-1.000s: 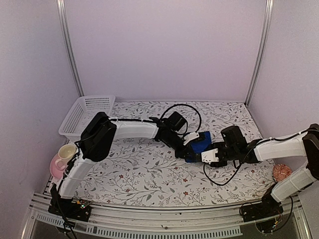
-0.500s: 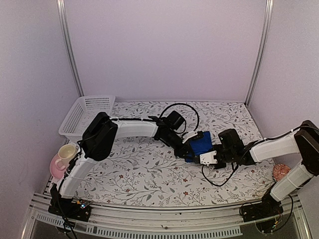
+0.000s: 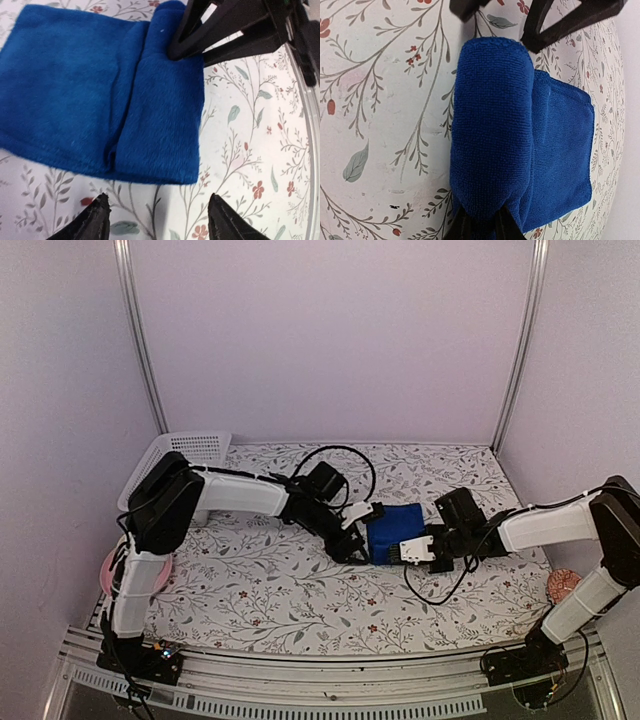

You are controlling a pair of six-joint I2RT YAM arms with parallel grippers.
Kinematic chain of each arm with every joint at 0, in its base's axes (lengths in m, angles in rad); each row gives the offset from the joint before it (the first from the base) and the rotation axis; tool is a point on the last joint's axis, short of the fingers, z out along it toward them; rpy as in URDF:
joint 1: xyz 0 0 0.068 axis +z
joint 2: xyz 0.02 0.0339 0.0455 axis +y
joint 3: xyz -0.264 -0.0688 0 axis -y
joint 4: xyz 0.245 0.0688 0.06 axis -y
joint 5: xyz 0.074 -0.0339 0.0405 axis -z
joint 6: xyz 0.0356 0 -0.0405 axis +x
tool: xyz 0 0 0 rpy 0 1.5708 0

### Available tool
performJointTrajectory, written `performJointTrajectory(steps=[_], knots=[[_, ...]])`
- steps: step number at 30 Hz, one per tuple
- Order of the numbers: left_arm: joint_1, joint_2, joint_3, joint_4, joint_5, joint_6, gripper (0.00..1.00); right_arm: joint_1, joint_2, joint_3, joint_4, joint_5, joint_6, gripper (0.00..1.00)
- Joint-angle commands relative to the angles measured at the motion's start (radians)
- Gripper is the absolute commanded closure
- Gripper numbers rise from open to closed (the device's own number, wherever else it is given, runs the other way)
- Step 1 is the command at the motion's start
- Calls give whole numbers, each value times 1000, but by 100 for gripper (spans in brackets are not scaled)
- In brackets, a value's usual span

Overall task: Roll the towels
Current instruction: Roll the towel at the center of the board.

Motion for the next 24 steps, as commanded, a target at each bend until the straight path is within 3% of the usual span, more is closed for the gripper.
performJointTrajectory(steps=[1,6,11,18,24], knots=[[32,-157,-175,205,-115,28,31,-23,52,73,-222,-94,19,85],[13,-277,-401,453,-183,92,31,-36,105,190,-410,-214,27,84],[-52,-321,-552,624,-341,207,31,-61,159,298,-578,-339,16,83],[-138,-374,-676,804,-403,339,31,-83,259,411,-775,-447,-24,83],[-206,-363,-688,849,-455,428,33,-120,359,496,-891,-497,-18,79]])
